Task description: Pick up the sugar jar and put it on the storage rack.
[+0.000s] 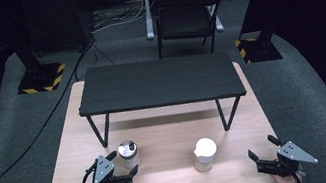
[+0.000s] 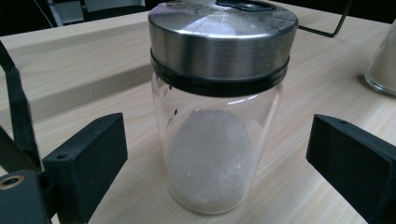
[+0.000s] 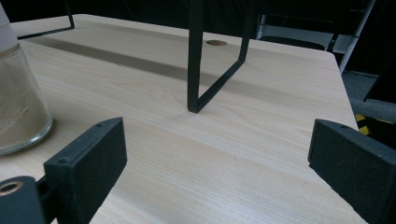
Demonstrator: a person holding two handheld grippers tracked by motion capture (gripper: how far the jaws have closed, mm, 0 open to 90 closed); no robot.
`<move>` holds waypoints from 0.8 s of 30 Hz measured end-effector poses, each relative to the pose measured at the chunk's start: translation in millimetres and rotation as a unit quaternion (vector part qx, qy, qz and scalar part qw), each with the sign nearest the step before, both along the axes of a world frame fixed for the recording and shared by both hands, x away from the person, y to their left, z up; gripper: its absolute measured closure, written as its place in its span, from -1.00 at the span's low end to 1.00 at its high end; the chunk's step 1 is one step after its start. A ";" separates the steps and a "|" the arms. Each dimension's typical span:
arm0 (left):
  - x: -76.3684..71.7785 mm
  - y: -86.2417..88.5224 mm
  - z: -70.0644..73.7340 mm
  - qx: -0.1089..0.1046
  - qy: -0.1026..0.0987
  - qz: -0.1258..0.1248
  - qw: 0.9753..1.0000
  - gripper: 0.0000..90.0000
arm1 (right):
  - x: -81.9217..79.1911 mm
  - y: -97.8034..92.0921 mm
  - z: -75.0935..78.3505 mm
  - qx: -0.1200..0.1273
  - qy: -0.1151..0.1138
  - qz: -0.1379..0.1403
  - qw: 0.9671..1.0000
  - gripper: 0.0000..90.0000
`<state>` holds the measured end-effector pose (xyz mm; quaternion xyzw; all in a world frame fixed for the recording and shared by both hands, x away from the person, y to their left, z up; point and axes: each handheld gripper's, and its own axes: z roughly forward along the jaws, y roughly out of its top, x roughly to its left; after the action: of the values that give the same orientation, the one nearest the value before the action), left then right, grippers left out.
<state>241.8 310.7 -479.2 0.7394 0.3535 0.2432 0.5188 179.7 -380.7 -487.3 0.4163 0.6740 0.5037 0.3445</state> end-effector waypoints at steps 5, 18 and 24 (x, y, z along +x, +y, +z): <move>4.8 -7.6 2.1 0.007 0.004 0.002 1.000 -0.88 | 0.1 0.1 0.3 -0.001 0.001 0.000 1.000 -0.92; 16.0 -20.5 6.4 0.015 0.018 0.007 1.000 -0.82 | 0.3 -0.4 0.2 0.000 0.000 0.002 1.000 -0.92; 20.4 -23.2 8.2 0.019 0.024 0.006 1.000 -0.71 | 0.5 -0.6 0.3 0.000 0.001 0.002 1.000 -0.92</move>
<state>262.2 287.5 -471.0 0.7523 0.3658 0.2355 0.4948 180.3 -381.3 -487.0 0.4153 0.6753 0.5041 0.3427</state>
